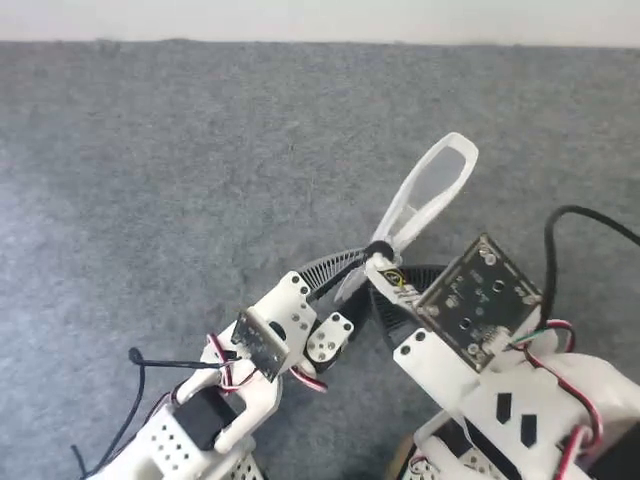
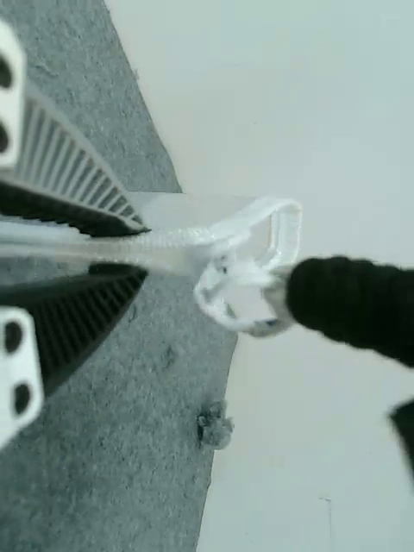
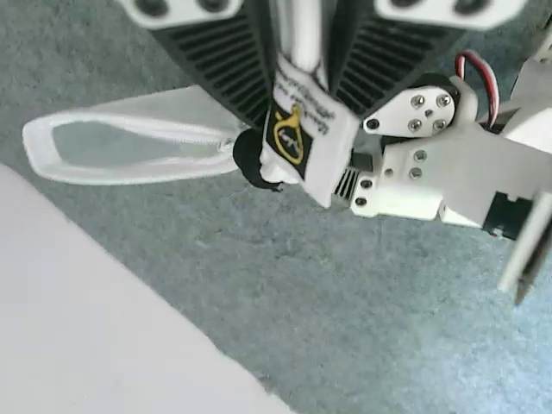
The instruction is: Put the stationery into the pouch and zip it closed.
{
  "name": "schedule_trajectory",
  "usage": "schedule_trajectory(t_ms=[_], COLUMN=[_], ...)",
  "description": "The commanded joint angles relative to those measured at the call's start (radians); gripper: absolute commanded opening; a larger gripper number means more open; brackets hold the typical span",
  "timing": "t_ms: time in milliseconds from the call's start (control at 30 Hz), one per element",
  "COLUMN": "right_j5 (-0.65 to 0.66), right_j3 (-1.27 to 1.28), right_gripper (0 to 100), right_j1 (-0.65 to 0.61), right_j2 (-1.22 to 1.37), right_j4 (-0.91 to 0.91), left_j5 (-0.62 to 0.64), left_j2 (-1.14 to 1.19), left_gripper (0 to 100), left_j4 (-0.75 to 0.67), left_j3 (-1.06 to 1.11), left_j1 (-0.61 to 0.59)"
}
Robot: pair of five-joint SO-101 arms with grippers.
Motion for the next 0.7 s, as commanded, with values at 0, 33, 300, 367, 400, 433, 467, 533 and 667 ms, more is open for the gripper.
schedule_trajectory(t_ms=[0, 33, 300, 367, 400, 433, 467, 533, 667], right_j5=[-0.005, -0.005, 0.015, 0.06, 0.075, 0.087, 0.097, 0.101, 0.1], right_j3=[0.023, 0.032, 0.204, 0.273, 0.304, 0.327, 0.336, 0.338, 0.353], right_gripper=[0.9, 1.2, 17.7, 17.8, 17.8, 17.8, 17.7, 17.7, 17.7], right_j1=[0.002, 0.002, 0.174, 0.188, 0.191, 0.193, 0.193, 0.193, 0.188], right_j2=[-0.039, -0.05, -0.093, -0.082, -0.077, -0.081, -0.084, -0.088, -0.081], right_j4=[0.041, 0.042, 0.041, 0.041, 0.039, 0.038, 0.035, 0.033, 0.033], left_j5=[-0.054, -0.055, -0.063, -0.063, -0.063, -0.063, -0.063, -0.063, -0.063], left_j2=[-0.017, -0.017, -0.017, -0.017, -0.017, -0.017, -0.017, -0.017, -0.017], left_gripper=[1, 1, 1, 1, 1, 1, 1, 1, 1], left_j4=[-0.072, -0.071, -0.068, -0.068, -0.068, -0.068, -0.068, -0.068, -0.066], left_j3=[0.018, 0.019, 0.019, 0.019, 0.019, 0.019, 0.019, 0.019, 0.019], left_j1=[0.006, 0.006, 0.003, 0.003, 0.003, 0.003, 0.003, 0.003, 0.003])
